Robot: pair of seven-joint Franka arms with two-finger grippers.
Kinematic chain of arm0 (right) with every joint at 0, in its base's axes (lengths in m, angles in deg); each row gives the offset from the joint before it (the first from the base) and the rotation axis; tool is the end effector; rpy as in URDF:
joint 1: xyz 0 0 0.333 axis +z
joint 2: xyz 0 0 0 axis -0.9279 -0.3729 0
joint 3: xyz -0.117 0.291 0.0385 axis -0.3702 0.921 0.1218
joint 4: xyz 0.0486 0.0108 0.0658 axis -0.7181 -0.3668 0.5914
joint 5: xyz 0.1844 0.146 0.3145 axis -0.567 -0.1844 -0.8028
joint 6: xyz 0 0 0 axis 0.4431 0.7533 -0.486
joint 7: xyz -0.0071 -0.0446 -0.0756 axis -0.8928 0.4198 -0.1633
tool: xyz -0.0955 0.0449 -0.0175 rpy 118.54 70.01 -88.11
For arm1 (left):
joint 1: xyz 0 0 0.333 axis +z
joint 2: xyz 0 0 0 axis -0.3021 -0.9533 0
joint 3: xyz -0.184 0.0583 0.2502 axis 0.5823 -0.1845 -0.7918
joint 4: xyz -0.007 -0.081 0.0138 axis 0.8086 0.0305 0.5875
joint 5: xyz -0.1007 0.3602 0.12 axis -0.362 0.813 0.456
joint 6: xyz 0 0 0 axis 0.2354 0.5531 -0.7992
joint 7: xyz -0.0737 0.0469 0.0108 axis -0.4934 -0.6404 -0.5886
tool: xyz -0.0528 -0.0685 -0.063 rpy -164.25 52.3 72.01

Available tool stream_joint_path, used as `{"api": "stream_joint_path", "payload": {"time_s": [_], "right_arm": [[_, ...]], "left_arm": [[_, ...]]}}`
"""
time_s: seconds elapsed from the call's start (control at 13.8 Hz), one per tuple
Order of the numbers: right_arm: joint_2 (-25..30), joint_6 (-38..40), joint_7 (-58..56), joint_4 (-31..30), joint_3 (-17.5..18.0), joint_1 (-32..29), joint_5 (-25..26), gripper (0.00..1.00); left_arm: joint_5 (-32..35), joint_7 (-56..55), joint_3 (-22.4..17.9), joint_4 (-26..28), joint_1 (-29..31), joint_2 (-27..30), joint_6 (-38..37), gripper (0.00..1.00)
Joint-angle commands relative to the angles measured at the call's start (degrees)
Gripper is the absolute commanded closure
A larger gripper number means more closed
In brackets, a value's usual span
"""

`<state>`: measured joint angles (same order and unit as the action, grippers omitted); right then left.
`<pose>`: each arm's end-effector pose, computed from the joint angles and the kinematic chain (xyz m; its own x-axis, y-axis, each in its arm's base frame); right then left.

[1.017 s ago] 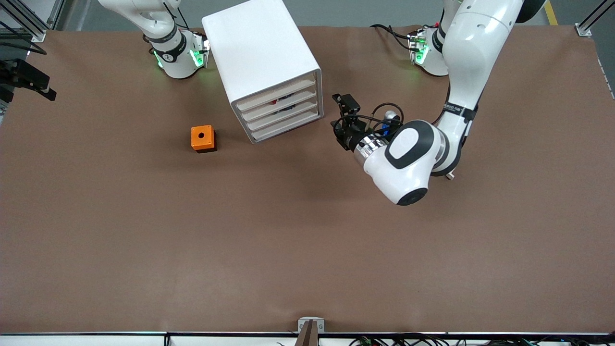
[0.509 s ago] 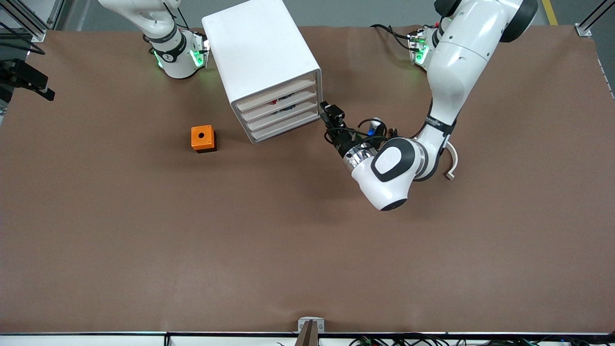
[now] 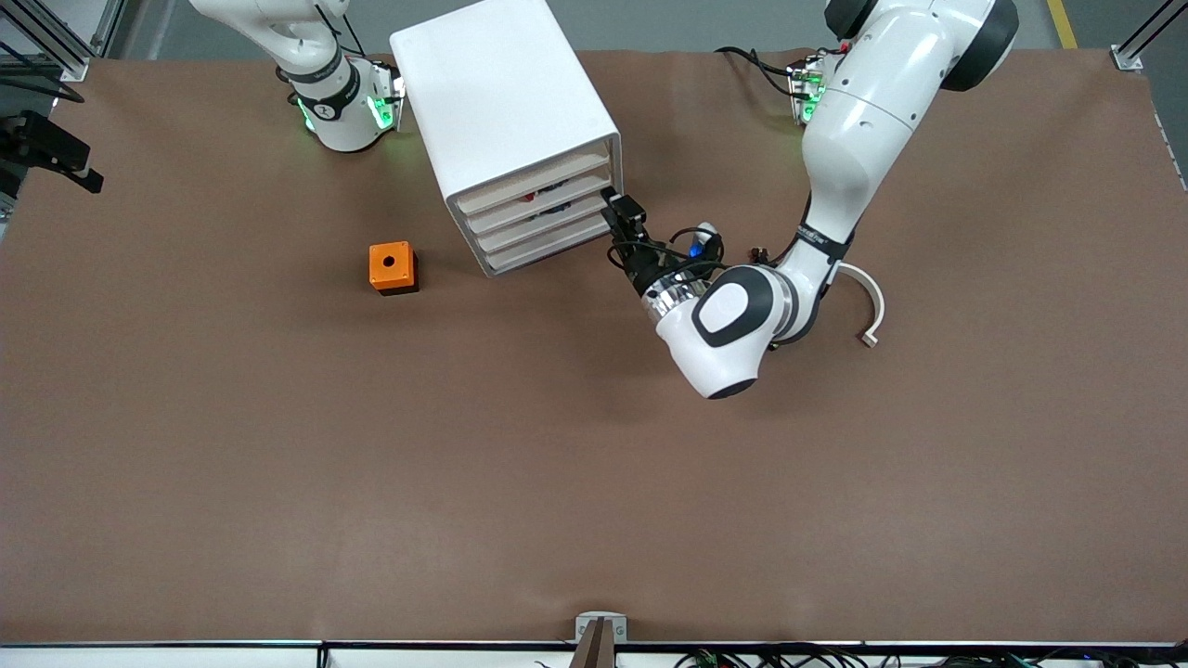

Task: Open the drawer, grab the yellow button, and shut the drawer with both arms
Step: 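Grasp the top drawer's front edge with the left gripper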

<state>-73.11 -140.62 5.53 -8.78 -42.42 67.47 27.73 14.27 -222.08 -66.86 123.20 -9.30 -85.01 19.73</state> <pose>0.4865 -0.0597 0.6615 0.9999 -0.0014 -0.0139 -0.0018 -0.9997 -0.0260 0.4878 -0.4439 0.2548 -0.4357 0.8985 -0.0539 0.1273 0.0022 -0.9919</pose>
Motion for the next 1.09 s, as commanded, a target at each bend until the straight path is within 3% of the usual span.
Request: {"api": "stream_joint_path", "payload": {"time_s": [0.0,0.58,1.02], "right_arm": [[0.7,0.5,-0.2,0.0,0.7,-1.1,-0.2,0.0],[0.5,0.9,0.3,0.0,0.7,-1.0,-0.2,0.0],[0.5,0.8,0.3,0.0,0.7,-1.1,-0.2,0.0]], "left_arm": [[-1.3,-1.2,-0.2,-1.4,-1.5,-0.7,0.8,0.54],[-0.7,-1.3,-0.2,1.4,-6.8,-0.5,1.3,0.54],[-0.2,-1.4,2.2,3.2,-8.0,-0.3,-0.1,0.8]]}}
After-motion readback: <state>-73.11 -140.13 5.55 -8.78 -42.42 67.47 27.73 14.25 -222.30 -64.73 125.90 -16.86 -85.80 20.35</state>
